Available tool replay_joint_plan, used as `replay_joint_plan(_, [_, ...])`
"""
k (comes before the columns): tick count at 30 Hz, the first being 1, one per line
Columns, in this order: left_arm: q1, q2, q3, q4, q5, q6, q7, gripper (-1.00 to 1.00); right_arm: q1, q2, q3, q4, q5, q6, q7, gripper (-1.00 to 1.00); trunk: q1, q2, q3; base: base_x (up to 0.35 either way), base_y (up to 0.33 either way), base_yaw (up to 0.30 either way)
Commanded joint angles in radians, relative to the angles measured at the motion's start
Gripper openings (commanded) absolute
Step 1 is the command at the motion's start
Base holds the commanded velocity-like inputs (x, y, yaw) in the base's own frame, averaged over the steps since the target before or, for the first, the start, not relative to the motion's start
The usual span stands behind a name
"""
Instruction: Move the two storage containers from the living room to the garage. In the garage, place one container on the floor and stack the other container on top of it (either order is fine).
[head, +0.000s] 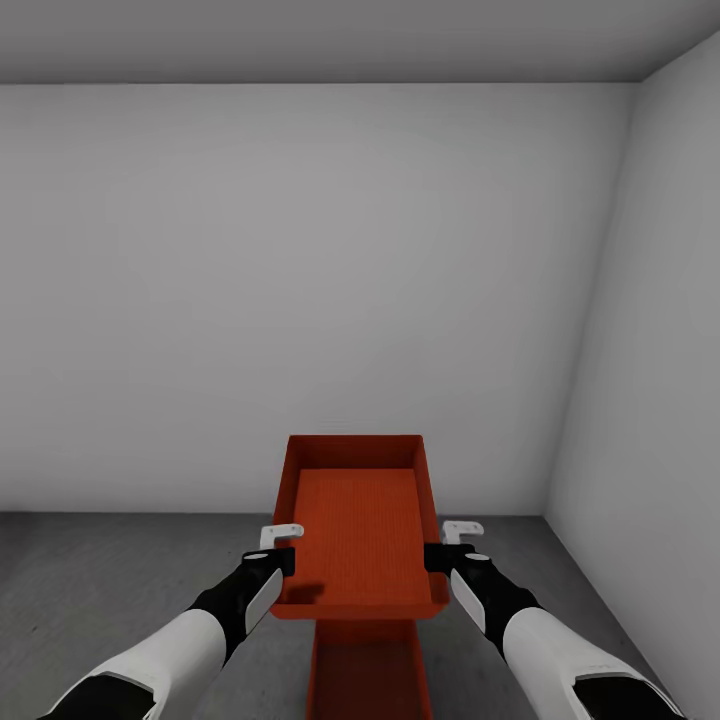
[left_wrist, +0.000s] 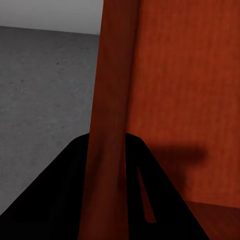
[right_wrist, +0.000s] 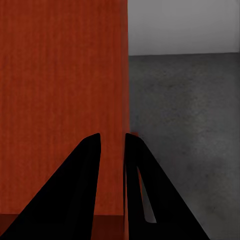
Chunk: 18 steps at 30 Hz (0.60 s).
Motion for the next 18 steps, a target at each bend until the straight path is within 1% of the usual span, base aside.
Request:
replay_joint_plan(1, [-0.001, 0.052, 0.053, -0.005, -0.012, -0.032, 0.008, -1.0, 0.0, -0.002, -0.019, 0.0, -0.006, 0.006, 0.001, -1.0, 0.0, -0.001, -0.002, 0.0, 0.0, 0.0])
replay_joint_plan(18, [-0.001, 0.049, 0.05, -0.009, -0.013, -0.031, 0.009, -1.0, 0.0, -0.001, -0.019, 0.0, -0.006, 0.003, 0.001, -1.0, 0.0, -0.001, -0.029, 0.0, 0.0, 0.0])
